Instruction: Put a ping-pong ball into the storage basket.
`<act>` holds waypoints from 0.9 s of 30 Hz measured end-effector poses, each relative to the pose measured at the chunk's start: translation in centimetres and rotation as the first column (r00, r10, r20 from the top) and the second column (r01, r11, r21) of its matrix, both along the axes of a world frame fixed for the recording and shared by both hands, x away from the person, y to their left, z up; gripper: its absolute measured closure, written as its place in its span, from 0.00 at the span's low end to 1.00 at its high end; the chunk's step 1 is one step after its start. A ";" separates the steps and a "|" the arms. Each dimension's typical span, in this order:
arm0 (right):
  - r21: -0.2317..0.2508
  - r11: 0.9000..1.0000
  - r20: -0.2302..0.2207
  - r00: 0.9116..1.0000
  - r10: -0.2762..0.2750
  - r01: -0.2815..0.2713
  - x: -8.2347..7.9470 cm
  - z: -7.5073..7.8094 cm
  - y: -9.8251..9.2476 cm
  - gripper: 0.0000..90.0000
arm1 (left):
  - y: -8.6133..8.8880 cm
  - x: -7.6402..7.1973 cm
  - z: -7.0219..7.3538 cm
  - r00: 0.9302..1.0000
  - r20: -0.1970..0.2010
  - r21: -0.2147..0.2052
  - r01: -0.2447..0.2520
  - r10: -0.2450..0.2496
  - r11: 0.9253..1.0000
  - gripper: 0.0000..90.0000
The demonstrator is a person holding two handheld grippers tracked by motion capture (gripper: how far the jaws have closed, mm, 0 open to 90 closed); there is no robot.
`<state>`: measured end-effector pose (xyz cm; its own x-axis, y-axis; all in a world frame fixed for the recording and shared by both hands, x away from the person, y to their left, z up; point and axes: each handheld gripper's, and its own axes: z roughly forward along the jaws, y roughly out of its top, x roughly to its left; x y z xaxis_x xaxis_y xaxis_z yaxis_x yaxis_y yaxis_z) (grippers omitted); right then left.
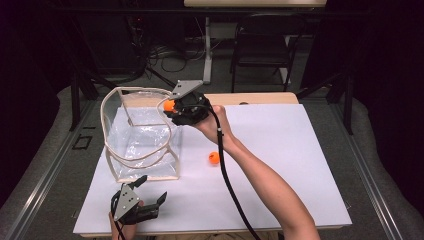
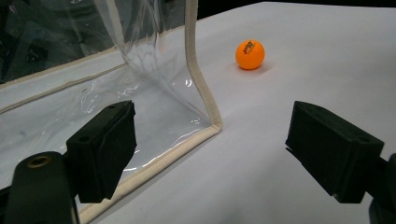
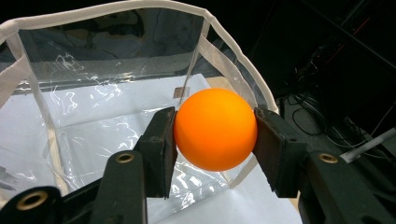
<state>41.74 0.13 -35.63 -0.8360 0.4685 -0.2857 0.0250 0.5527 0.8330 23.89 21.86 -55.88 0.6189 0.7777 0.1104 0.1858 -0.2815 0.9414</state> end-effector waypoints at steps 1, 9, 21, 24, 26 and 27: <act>0.001 1.000 0.002 1.000 0.002 -0.002 -0.1 0.1 0.1 0.57 | 0.0 0.0 0.0 1.000 0.001 0.001 0.000 0.000 1.000 0.17; 0.002 1.000 0.006 1.000 0.018 -0.018 -0.4 0.5 0.7 0.57 | 0.0 0.0 0.0 1.000 0.001 0.001 -0.001 0.001 1.000 0.17; -0.011 0.999 0.005 0.999 0.037 -0.037 -0.6 0.5 1.6 0.57 | 0.0 0.0 0.0 1.000 0.001 -0.001 0.000 0.000 1.000 0.17; -0.018 0.999 0.005 0.999 0.040 -0.040 -0.7 0.5 1.7 0.57 | 0.0 -0.1 0.0 1.000 0.002 -0.006 -0.003 0.003 1.000 0.17; -0.013 0.999 0.003 0.999 0.042 -0.042 -0.6 0.6 1.8 0.57 | 0.0 -0.1 0.0 1.000 0.004 -0.004 -0.003 0.003 1.000 0.17; -0.013 0.999 0.001 0.999 0.042 -0.042 -0.6 0.6 1.8 0.57 | 0.0 -0.1 0.1 1.000 0.005 -0.002 -0.002 0.002 1.000 0.17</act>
<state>41.09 1.97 -34.99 -0.8545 0.4289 -0.2930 -0.0001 0.5639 0.8258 23.80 21.86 -55.81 0.6165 0.7794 0.1117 0.1817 -0.2789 0.9430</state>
